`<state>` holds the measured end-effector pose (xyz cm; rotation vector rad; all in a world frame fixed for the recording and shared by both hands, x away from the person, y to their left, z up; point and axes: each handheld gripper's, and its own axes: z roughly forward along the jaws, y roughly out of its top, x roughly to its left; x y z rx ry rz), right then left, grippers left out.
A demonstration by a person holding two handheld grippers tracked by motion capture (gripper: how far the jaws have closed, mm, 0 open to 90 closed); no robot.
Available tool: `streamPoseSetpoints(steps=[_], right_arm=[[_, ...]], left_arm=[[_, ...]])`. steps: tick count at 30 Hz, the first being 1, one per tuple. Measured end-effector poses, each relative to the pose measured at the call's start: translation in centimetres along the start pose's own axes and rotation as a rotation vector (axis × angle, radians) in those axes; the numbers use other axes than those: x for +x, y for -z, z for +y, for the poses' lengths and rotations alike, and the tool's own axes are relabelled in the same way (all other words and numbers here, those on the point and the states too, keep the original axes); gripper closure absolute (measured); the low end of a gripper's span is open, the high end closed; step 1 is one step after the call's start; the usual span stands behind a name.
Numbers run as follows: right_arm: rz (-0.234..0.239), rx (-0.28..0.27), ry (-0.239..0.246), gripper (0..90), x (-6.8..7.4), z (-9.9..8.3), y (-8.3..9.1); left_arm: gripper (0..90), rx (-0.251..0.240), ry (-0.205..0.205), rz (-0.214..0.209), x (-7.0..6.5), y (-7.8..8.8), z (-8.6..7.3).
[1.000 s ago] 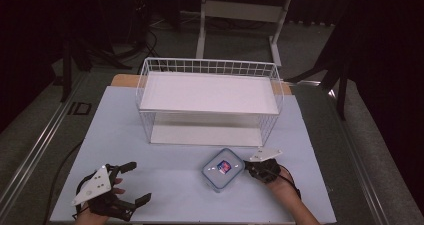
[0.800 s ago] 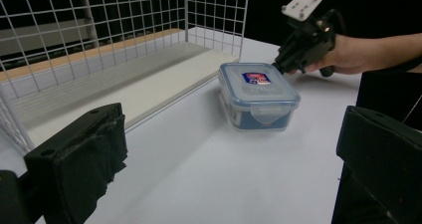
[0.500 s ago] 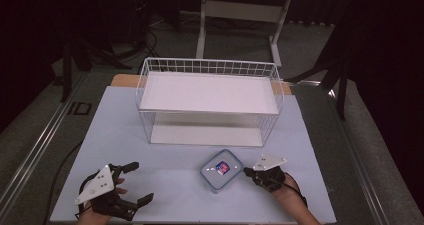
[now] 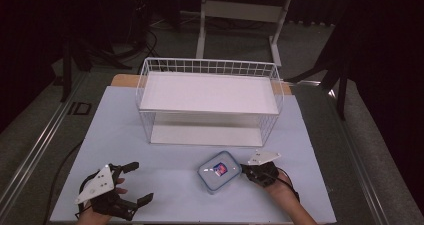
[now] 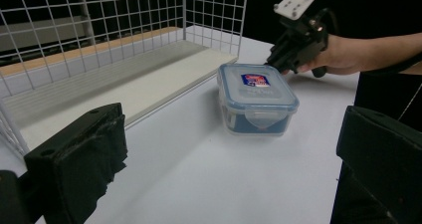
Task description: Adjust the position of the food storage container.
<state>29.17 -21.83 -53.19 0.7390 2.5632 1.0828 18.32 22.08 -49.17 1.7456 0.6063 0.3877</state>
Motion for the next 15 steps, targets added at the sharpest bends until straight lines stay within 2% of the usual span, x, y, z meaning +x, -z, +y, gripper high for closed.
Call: streamPoseSetpoints(steps=[5, 10, 15], right_arm=[[0.041, -0.004, 0.020, 90.0, 1.7, -0.1, 0.6], [0.096, -0.004, 0.020, 90.0, 3.3, 0.0, 0.4], [0.129, -0.001, 0.036, 90.0, 4.6, 0.3, 0.1]], left_arm=[[0.4, 0.004, -0.002, -0.005, -0.1, -0.1, 0.0], [0.4, 0.008, 0.002, -0.005, -0.1, -0.2, 0.0], [0.4, 0.011, 0.005, -0.010, -0.1, -0.3, -0.1]])
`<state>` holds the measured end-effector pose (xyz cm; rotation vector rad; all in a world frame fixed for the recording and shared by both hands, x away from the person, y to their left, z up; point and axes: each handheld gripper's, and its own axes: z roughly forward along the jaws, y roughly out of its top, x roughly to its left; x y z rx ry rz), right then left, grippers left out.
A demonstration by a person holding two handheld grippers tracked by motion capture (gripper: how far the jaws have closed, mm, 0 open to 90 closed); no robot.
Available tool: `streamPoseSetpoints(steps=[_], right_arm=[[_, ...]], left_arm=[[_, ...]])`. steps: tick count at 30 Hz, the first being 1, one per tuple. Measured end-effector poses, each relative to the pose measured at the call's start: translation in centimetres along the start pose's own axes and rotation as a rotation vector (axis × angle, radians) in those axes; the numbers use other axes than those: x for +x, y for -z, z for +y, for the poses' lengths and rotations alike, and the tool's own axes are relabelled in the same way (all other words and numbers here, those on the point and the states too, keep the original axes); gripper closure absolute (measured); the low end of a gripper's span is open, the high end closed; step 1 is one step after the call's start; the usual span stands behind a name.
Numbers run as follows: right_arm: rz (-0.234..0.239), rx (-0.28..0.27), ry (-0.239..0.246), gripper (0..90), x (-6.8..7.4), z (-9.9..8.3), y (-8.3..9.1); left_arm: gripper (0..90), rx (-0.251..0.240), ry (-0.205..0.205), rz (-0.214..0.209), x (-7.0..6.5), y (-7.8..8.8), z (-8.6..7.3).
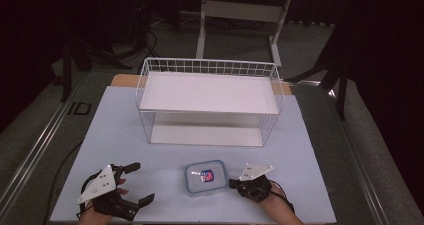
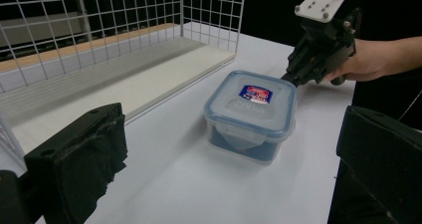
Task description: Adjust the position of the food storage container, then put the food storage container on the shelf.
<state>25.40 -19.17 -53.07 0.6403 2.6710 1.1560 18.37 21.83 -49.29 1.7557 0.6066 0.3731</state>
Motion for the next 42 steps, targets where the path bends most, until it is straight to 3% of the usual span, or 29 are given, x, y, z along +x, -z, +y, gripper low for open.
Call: streamPoseSetpoints(steps=[5, 9, 14, 18, 22, 25, 31, 33, 36, 38, 42], right_arm=[[0.025, 0.003, 0.022, 90.0, 1.2, 0.6, -0.7], [0.057, -0.007, 0.001, 90.0, 1.5, 1.1, -1.4], [0.070, -0.003, 0.017, 90.0, 1.9, 1.9, -2.4], [0.058, 0.005, 0.033, 90.0, 2.0, 2.1, -2.5], [0.004, 0.017, 0.061, 87.4, 1.9, 1.9, -1.5], [-0.032, -0.009, 0.024, 84.0, 1.6, 1.7, -0.1], [-0.087, -0.079, 0.016, 67.6, 1.8, 2.1, 2.0], [-0.080, -0.114, 0.024, 52.8, 2.0, 2.3, 2.3], [-0.084, -0.161, -0.002, 33.6, 2.1, 2.7, 2.9], [-0.102, -0.170, 0.019, 17.5, 2.2, 3.0, 3.1], [-0.128, -0.221, 0.014, 11.3, 2.5, 3.7, 3.9]], left_arm=[[0.4, 0.002, 0.002, 0.002, 0.0, -0.1, 0.0], [0.4, 0.002, 0.002, 0.002, -0.1, -0.1, 0.0], [0.4, 0.005, 0.008, 0.003, 0.0, -0.1, 0.0], [0.4, 0.002, 0.016, 0.000, 0.0, -0.1, -0.1], [0.4, 0.001, 0.023, 0.005, 0.1, 0.0, -0.1], [0.4, 0.005, 0.032, 0.012, 0.2, 0.0, -0.1], [0.4, 0.023, 0.048, 0.011, 0.1, -0.4, 0.0], [0.4, 0.021, 0.058, 0.003, 0.0, -0.5, 0.2], [0.4, 0.021, 0.072, 0.002, -0.3, -0.7, 0.9], [0.4, 0.031, 0.070, -0.001, -0.4, -0.8, 1.4], [0.4, 0.060, 0.047, 0.006, -0.7, -1.1, 2.4]])
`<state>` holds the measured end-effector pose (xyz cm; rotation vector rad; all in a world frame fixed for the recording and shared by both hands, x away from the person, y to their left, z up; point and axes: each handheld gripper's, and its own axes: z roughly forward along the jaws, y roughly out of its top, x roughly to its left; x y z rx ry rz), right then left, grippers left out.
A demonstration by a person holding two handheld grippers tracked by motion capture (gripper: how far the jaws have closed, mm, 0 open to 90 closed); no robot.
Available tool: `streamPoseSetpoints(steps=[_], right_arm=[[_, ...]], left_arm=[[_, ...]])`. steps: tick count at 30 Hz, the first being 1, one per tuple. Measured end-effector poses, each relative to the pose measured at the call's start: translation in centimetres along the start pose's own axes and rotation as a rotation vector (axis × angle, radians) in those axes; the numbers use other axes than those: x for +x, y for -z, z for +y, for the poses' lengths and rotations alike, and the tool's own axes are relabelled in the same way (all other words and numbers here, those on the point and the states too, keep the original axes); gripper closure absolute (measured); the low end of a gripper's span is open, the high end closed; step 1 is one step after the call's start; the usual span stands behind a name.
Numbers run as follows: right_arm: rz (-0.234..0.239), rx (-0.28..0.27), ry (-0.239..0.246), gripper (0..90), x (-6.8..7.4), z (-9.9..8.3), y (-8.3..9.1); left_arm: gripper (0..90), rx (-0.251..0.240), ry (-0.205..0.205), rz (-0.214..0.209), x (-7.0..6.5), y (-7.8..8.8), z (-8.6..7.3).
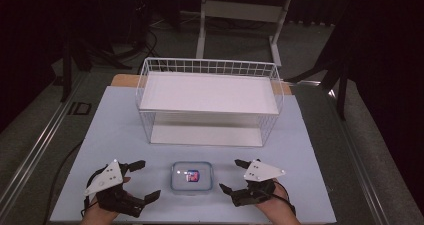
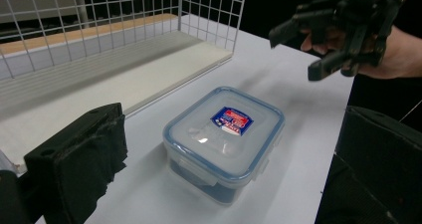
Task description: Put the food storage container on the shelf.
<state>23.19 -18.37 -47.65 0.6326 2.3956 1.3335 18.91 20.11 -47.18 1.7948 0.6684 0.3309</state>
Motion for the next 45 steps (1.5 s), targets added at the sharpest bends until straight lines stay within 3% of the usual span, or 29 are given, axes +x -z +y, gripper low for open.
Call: streamPoseSetpoints(steps=[3, 5, 7, 8, 10, 12, 13, 15, 17, 18, 19, 20, 21, 22, 23, 28, 29, 31, 32, 33, 34, 37, 38, 39, 42, 45], right_arm=[[-0.008, -0.006, -0.011, 13.8, 0.0, 0.7, 0.3], [-0.030, -0.009, -0.014, 15.9, 0.1, 1.2, 0.4], [0.022, -0.028, -0.041, 17.8, 0.1, 1.5, 0.2], [0.054, 0.019, -0.072, 21.0, 0.0, 1.8, 0.1], [0.107, 0.007, -0.082, 22.3, -0.1, 1.9, -0.3], [0.091, 0.013, -0.072, 21.3, -0.1, 1.9, -0.5], [0.069, 0.023, -0.065, 20.9, 0.0, 2.1, -0.9], [0.058, 0.024, -0.069, 19.9, 0.0, 2.1, -1.0], [0.056, 0.035, -0.118, 18.3, -0.3, 2.3, -1.3], [0.056, 0.035, -0.118, 18.3, -0.3, 2.3, -1.3], [0.050, 0.048, -0.154, 15.0, -0.5, 2.4, -1.5], [0.048, 0.049, -0.177, 14.6, -0.6, 2.5, -1.5], [0.048, 0.049, -0.177, 14.6, -0.6, 2.5, -1.5], [0.065, 0.068, -0.223, 14.6, -1.0, 2.7, -1.7], [0.071, 0.071, -0.240, 14.4, -1.1, 2.7, -1.7], [0.095, 0.092, -0.287, 12.4, -1.4, 2.5, -2.5], [0.082, 0.120, -0.326, 11.9, -1.6, 2.2, -3.1], [0.082, 0.127, -0.344, 11.4, -1.7, 2.1, -3.4], [0.076, 0.141, -0.386, 11.3, -1.8, 1.8, -4.0], [0.076, 0.141, -0.386, 11.3, -1.8, 1.8, -4.0], [0.095, 0.169, -0.471, 11.3, -2.1, 1.4, -4.9], [0.115, 0.187, -0.543, 11.3, -2.4, 0.9, -5.6], [0.119, 0.193, -0.559, 11.3, -2.4, 0.7, -5.8], [0.119, 0.193, -0.559, 11.3, -2.4, 0.7, -5.8], [0.149, 0.206, -0.636, 11.6, -2.3, 0.3, -6.2], [0.168, 0.219, -0.648, 14.4, -2.2, 0.2, -6.3]], left_arm=[[0.4, 0.046, -0.019, -0.005, -0.1, -0.2, 0.8], [0.4, 0.058, 0.010, -0.014, 0.0, -0.3, 1.3], [0.4, 0.067, 0.057, -0.024, 0.1, -0.5, 1.8], [0.4, 0.065, 0.062, -0.022, 0.1, -0.6, 2.0], [0.4, 0.060, 0.072, -0.025, 0.1, -1.0, 2.2], [0.4, 0.056, 0.079, -0.030, 0.1, -1.3, 2.3], [0.4, 0.063, 0.085, -0.055, 0.1, -1.8, 2.3], [0.5, 0.064, 0.075, -0.048, 0.1, -2.0, 2.3], [0.4, 0.089, 0.079, -0.048, 0.2, -2.8, 2.4], [0.4, 0.089, 0.079, -0.048, 0.2, -2.8, 2.4], [0.4, 0.097, 0.091, -0.051, 0.3, -3.1, 2.4], [0.4, 0.112, 0.124, -0.023, 0.6, -3.7, 2.4], [0.4, 0.112, 0.124, -0.023, 0.6, -3.7, 2.4], [0.4, 0.159, 0.190, -0.024, 1.0, -4.2, 2.4], [0.4, 0.191, 0.209, -0.018, 1.2, -4.5, 2.4], [0.4, 0.237, 0.248, -0.035, 1.4, -5.5, 1.8], [0.4, 0.262, 0.279, -0.049, 1.6, -6.1, 1.4], [0.5, 0.272, 0.300, -0.045, 1.6, -6.4, 1.3], [0.5, 0.293, 0.325, -0.013, 1.9, -6.7, 0.9], [0.5, 0.293, 0.325, -0.013, 1.9, -6.7, 0.9], [0.5, 0.311, 0.371, -0.004, 2.3, -7.0, 0.4], [0.5, 0.317, 0.454, -0.009, 3.0, -7.2, -0.3], [0.6, 0.317, 0.454, -0.009, 3.0, -7.2, -0.3], [0.6, 0.322, 0.480, -0.013, 3.2, -7.3, -0.6], [8.5, 0.340, 0.541, -0.010, 3.6, -7.5, -1.6], [11.1, 0.364, 0.568, -0.033, 3.8, -7.9, -1.9]])
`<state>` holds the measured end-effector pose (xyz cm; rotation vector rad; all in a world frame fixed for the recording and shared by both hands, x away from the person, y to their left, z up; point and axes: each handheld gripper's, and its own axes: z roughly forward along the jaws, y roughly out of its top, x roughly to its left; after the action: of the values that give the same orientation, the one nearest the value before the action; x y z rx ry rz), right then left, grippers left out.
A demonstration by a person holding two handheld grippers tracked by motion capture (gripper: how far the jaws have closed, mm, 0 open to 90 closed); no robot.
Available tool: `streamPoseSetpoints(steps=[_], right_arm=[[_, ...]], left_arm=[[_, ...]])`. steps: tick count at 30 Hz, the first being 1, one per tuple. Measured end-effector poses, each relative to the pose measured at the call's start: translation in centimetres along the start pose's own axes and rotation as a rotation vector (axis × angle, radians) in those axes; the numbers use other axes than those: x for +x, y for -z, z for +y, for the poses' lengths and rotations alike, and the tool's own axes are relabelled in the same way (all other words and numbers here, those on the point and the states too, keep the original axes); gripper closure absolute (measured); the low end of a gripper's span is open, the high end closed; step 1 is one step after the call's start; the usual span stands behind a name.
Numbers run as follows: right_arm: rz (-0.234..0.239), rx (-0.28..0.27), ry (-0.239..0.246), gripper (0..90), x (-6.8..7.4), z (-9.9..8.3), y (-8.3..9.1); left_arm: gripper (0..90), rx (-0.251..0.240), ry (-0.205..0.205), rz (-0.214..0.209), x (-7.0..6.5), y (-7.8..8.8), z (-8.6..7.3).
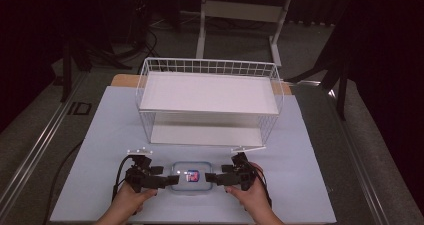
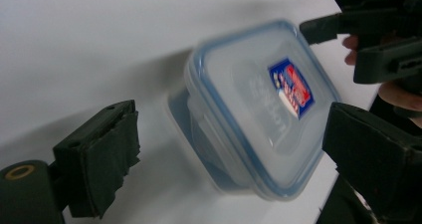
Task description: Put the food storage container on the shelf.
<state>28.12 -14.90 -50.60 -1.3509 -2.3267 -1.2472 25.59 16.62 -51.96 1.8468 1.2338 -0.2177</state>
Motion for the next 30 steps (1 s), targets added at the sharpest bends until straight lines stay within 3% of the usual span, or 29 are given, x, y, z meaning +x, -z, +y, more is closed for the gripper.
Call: streamPoseSetpoints(steps=[3, 4, 5, 7, 10, 14, 16, 17, 19, 20, 22, 25, 28, 30], right_arm=[[0.030, 0.040, -0.062, 18.2, -0.2, -0.1, -0.5], [0.030, 0.040, -0.062, 18.2, -0.2, -0.1, -0.5], [0.045, 0.038, -0.105, 22.3, -0.3, -0.2, -0.7], [0.042, 0.043, -0.113, 22.8, -0.3, -0.2, -0.7], [0.045, 0.055, -0.137, 29.8, -0.3, -0.3, -0.9], [0.055, 0.072, -0.162, 37.3, -0.3, -0.6, -1.2], [0.068, 0.076, -0.175, 40.8, -0.4, -0.6, -1.2], [0.077, 0.075, -0.187, 42.2, -0.3, -0.6, -1.2], [0.076, 0.078, -0.188, 42.1, -0.3, -0.6, -1.2], [0.076, 0.078, -0.188, 42.1, -0.3, -0.6, -1.2], [0.110, 0.085, -0.239, 43.1, -0.5, -0.9, -1.3], [0.092, 0.078, -0.235, 43.6, -0.1, -0.9, -1.3], [0.067, 0.074, -0.224, 45.4, 0.6, -0.9, -1.0], [0.050, 0.071, -0.213, 45.4, 0.9, -0.9, -0.9]], left_arm=[[14.7, 0.030, 0.043, -0.027, 0.3, -0.5, -0.2], [15.2, 0.030, 0.043, -0.027, 0.3, -0.5, -0.2], [15.5, 0.037, 0.052, -0.037, 0.3, -0.6, -0.2], [16.0, 0.044, 0.050, -0.037, 0.4, -0.7, -0.2], [24.9, 0.043, 0.082, -0.048, 0.7, -0.8, -0.3], [29.6, 0.043, 0.080, -0.056, 0.7, -0.8, -0.4], [31.0, 0.048, 0.078, -0.072, 0.6, -0.8, -0.4], [38.1, 0.070, 0.071, -0.114, 0.7, -1.0, -0.4], [37.4, 0.071, 0.074, -0.119, 0.7, -1.0, -0.4], [37.9, 0.071, 0.074, -0.119, 0.7, -1.0, -0.4], [38.4, 0.080, 0.057, -0.108, 0.5, -0.9, -0.4], [38.6, 0.068, 0.010, -0.073, -0.3, -0.7, -0.6], [45.0, 0.038, 0.048, -0.058, -0.6, -0.3, -0.8], [44.9, 0.031, 0.028, -0.033, -1.1, -0.2, -0.9]])
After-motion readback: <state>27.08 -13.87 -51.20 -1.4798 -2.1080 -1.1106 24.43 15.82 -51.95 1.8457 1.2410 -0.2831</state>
